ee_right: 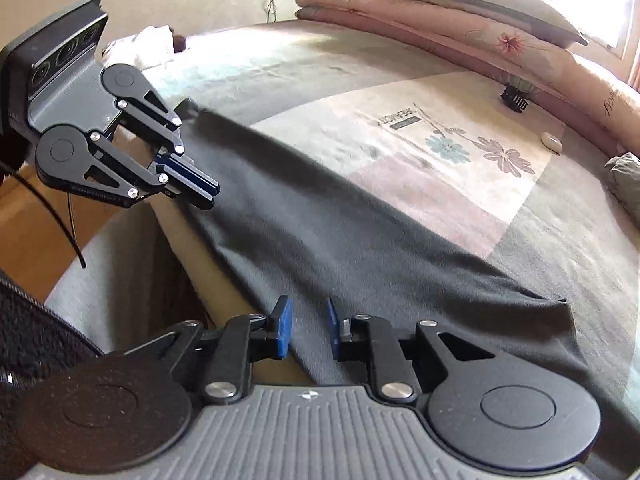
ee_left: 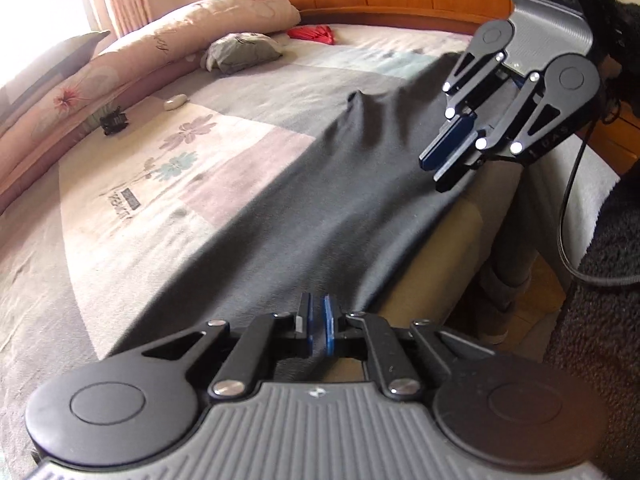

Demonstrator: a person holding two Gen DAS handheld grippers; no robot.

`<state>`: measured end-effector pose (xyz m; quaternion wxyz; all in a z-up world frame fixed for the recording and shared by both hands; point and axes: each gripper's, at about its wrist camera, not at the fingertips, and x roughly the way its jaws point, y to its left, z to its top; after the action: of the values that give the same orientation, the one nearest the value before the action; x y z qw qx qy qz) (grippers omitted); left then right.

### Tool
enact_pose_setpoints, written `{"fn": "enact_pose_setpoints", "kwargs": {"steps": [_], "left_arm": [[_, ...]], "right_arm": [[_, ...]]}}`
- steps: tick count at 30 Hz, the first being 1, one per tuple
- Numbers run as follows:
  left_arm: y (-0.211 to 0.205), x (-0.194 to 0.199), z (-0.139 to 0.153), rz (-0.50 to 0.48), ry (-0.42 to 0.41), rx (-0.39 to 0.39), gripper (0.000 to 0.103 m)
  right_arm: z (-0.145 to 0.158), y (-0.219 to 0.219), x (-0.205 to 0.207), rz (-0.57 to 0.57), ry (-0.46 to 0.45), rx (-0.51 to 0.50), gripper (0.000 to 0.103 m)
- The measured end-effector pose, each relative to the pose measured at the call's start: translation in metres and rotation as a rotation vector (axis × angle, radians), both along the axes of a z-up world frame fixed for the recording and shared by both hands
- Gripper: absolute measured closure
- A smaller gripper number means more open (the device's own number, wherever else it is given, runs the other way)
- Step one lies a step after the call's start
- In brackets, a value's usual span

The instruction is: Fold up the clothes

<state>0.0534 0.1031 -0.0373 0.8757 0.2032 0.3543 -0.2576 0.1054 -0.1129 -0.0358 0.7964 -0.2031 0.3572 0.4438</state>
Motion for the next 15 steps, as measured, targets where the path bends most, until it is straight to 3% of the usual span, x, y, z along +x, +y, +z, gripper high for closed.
{"fn": "enact_pose_setpoints", "kwargs": {"steps": [3,8,10,12,15], "left_arm": [[0.005,0.014,0.002,0.068,-0.03,-0.027,0.096],[0.008,0.04,-0.023,0.156,0.036,-0.078,0.096],[0.013,0.037,-0.037,0.194,0.076,-0.016,0.095],[0.021,0.025,-0.036,0.188,0.082,-0.004,0.095],[0.031,0.027,-0.034,0.221,0.072,-0.011,0.092]], "right_arm": [[-0.006,0.018,0.017,-0.024,-0.006,0.006,0.08],[-0.042,0.049,0.033,-0.054,0.075,-0.022,0.076],[-0.039,0.045,0.029,-0.034,0.082,-0.003,0.068],[-0.029,0.032,0.028,-0.023,0.086,0.027,0.068],[-0.016,-0.003,0.047,-0.155,0.04,0.045,0.068]]}}
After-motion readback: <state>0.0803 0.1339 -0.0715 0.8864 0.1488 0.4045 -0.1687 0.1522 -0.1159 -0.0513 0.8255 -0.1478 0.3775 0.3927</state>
